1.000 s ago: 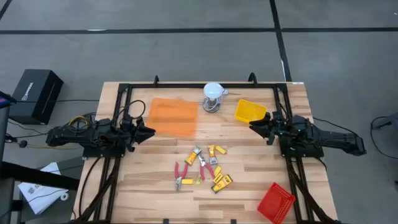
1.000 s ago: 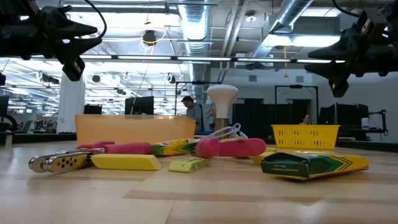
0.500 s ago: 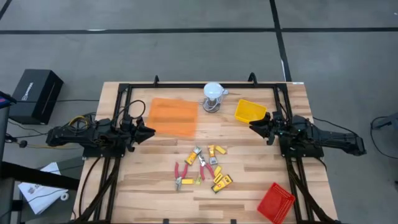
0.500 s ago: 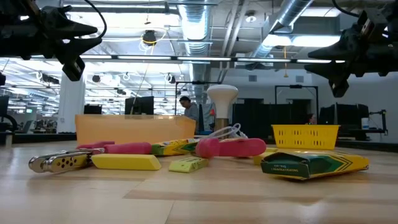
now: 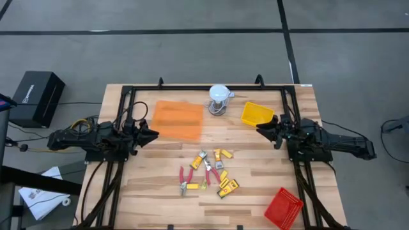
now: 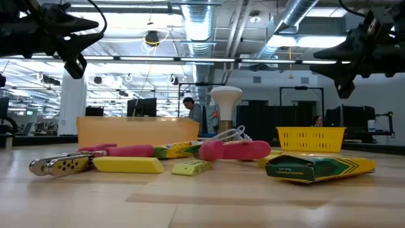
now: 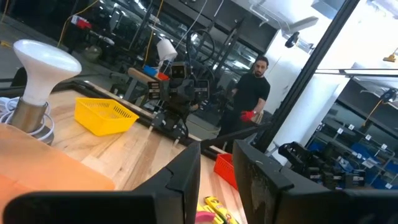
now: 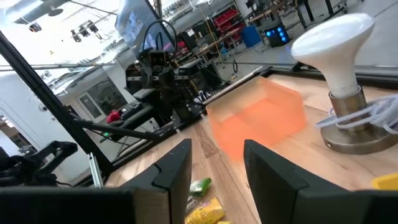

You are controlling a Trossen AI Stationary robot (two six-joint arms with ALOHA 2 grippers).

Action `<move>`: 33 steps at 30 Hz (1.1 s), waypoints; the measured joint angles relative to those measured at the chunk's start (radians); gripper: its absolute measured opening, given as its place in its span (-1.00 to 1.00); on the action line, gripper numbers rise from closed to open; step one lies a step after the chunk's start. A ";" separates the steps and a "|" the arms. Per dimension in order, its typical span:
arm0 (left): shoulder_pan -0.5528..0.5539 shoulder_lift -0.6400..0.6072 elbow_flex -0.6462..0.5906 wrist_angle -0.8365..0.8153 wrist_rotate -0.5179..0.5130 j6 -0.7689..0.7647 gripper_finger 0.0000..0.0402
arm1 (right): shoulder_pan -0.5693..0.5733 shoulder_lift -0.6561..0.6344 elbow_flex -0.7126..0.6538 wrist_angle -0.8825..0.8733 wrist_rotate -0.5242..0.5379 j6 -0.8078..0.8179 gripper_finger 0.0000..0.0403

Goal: Pick & Place School Supplies

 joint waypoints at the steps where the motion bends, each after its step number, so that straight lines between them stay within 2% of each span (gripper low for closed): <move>1: 0.000 0.000 0.000 0.000 0.000 0.000 -0.55 | 0.000 0.000 0.000 0.005 0.008 -0.006 -0.31; 6: 0.000 0.000 0.000 0.004 -0.001 0.007 -0.55 | 0.000 0.000 0.000 0.035 0.105 -0.053 -0.32; 11: 0.000 0.000 0.000 0.011 -0.065 0.009 -0.55 | 0.008 0.000 0.000 0.086 0.083 -0.088 -0.31; 19: 0.000 0.017 0.000 0.018 -0.072 0.017 -0.55 | 0.092 0.000 0.000 0.252 0.044 -0.212 -0.33; 24: 0.000 0.050 0.000 0.021 -0.201 0.082 -0.55 | 0.157 0.000 0.000 0.292 0.047 -0.395 -0.33; 33: 0.003 0.155 0.000 0.020 -0.209 0.083 -0.55 | 0.198 0.000 0.000 0.344 0.051 -0.447 -0.32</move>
